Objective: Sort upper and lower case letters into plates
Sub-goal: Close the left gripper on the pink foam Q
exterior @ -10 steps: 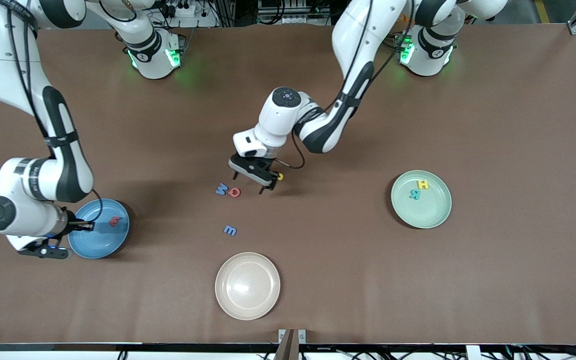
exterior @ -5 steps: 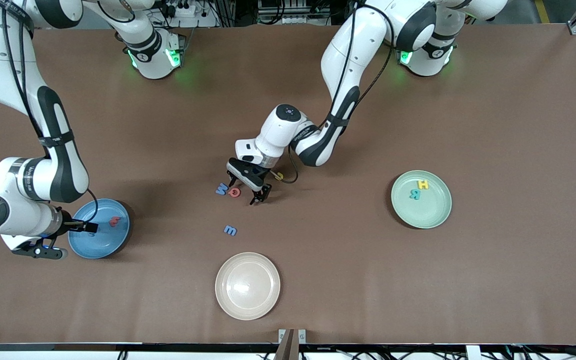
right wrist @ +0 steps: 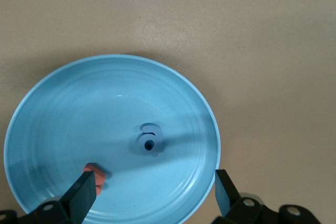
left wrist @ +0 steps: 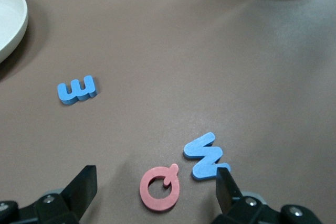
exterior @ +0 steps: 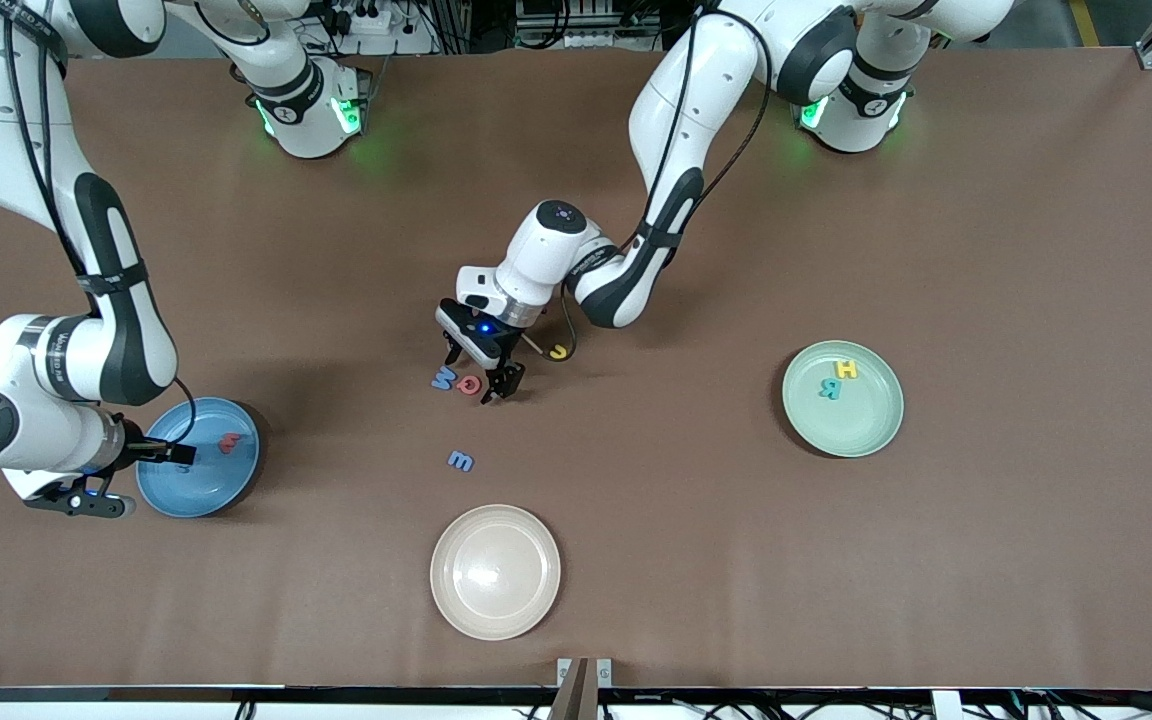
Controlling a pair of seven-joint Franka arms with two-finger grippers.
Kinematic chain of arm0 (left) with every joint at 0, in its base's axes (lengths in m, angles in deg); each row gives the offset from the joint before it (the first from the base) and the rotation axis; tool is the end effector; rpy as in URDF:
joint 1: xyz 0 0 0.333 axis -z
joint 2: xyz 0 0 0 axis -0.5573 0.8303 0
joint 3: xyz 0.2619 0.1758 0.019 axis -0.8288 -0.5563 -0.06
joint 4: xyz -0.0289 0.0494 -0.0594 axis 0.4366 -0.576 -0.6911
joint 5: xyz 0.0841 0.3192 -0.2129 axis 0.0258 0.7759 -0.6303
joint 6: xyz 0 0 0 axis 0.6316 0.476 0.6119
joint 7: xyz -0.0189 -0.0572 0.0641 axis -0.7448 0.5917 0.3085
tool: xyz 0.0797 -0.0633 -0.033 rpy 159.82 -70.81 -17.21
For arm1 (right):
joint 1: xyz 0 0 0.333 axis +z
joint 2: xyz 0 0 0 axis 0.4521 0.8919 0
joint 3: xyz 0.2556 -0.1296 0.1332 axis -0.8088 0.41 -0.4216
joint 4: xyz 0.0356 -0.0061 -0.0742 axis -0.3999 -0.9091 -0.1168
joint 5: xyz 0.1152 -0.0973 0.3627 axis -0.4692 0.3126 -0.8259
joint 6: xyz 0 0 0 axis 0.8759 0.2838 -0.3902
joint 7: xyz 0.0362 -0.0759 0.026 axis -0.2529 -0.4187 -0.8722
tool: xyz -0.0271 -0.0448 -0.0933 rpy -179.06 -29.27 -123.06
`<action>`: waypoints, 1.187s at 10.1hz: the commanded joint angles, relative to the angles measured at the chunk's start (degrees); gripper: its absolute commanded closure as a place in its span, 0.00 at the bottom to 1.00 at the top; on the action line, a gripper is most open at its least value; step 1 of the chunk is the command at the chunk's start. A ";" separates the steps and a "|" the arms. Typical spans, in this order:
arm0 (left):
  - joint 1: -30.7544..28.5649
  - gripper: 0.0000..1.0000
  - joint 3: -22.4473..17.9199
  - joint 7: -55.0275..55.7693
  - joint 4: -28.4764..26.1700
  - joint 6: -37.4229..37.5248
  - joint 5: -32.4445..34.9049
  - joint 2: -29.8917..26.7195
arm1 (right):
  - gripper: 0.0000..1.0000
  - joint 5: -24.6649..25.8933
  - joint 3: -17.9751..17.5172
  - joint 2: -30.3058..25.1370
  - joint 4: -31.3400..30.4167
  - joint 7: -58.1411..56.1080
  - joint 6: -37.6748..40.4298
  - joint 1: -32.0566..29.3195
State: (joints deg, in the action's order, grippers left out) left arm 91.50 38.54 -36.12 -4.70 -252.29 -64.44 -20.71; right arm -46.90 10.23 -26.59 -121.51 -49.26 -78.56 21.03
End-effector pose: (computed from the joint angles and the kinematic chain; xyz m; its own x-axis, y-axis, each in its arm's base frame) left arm 0.4572 -0.6380 0.1456 0.5238 -0.5472 0.6528 -0.7401 -0.6718 0.0308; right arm 0.6821 -0.1060 0.2388 0.9850 -0.1497 -0.0862 -0.1347 -0.9780 0.1591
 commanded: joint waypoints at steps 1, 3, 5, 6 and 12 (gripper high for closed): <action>0.47 0.00 -1.23 -1.96 2.75 -0.34 0.58 2.70 | 0.00 1.08 -0.45 0.11 -0.17 0.91 -0.19 -0.21; 0.47 0.00 -1.32 -2.14 4.24 -0.34 0.58 4.19 | 0.00 1.08 -0.45 0.11 -0.17 0.83 -0.19 -0.21; 0.47 0.22 -1.23 -2.05 5.13 -0.25 0.58 4.81 | 0.00 1.08 -0.45 0.11 -0.08 0.74 -0.19 -0.21; 0.47 0.27 -1.23 -1.97 5.13 -0.25 0.58 4.81 | 0.00 1.08 -0.45 0.11 -0.08 0.74 -0.19 -0.21; 0.55 0.46 -0.88 -1.27 5.04 -0.25 0.50 4.72 | 0.00 1.08 -0.45 0.02 0.00 0.83 -0.19 -0.21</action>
State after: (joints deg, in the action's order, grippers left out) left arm 91.74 38.10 -37.88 -1.65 -252.35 -64.44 -17.93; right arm -46.88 10.19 -26.50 -121.62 -49.27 -78.57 21.04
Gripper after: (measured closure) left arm 0.445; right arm 0.000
